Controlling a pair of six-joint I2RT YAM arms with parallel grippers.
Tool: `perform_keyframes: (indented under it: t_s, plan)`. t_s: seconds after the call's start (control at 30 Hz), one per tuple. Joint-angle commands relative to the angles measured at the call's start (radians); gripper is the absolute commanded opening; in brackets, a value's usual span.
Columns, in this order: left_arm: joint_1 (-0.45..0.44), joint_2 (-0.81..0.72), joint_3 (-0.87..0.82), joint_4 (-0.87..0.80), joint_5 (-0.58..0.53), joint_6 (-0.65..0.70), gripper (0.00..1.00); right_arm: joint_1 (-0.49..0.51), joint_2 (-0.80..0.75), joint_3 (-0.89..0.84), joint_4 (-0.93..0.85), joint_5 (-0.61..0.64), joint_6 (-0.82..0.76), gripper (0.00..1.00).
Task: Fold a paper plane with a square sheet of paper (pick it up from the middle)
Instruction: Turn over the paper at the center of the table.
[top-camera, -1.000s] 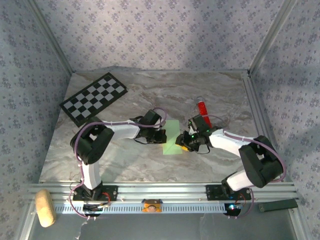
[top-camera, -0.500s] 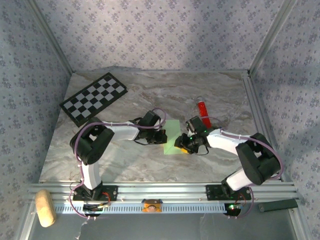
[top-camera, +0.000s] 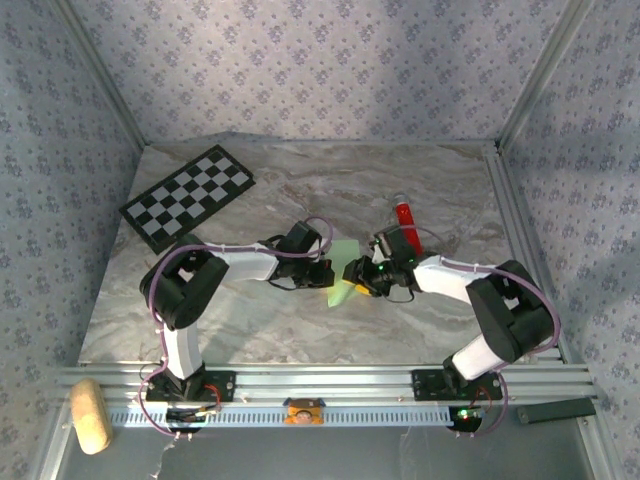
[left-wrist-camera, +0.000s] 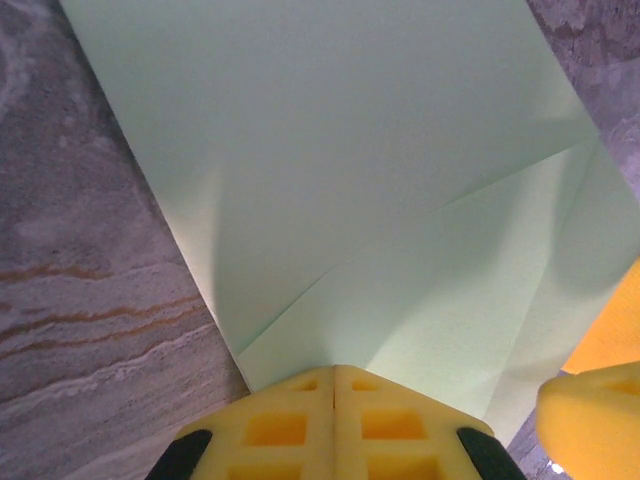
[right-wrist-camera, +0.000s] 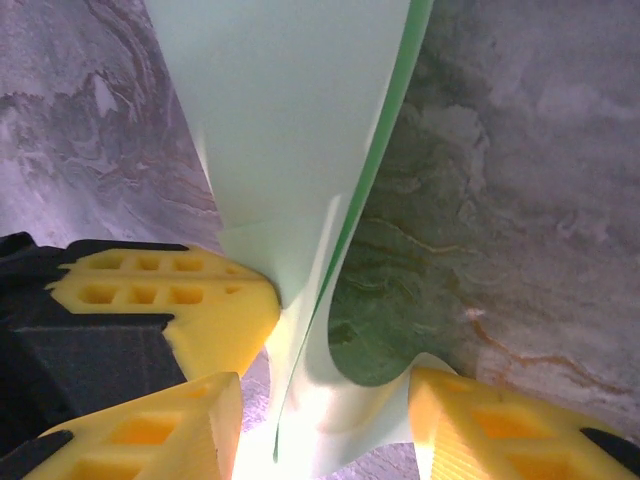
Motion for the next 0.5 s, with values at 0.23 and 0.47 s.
perform_keyframes:
  t_s: [0.23,0.47]
  plan:
    - [-0.002,0.034,-0.011,-0.072,-0.001,0.023,0.02,-0.052,0.050,0.032,0.062,-0.086,-0.104,0.47]
    - [-0.001,0.035,-0.016,-0.071,0.000,0.023,0.02,-0.077,0.075,0.043,0.078,-0.098,-0.118,0.45]
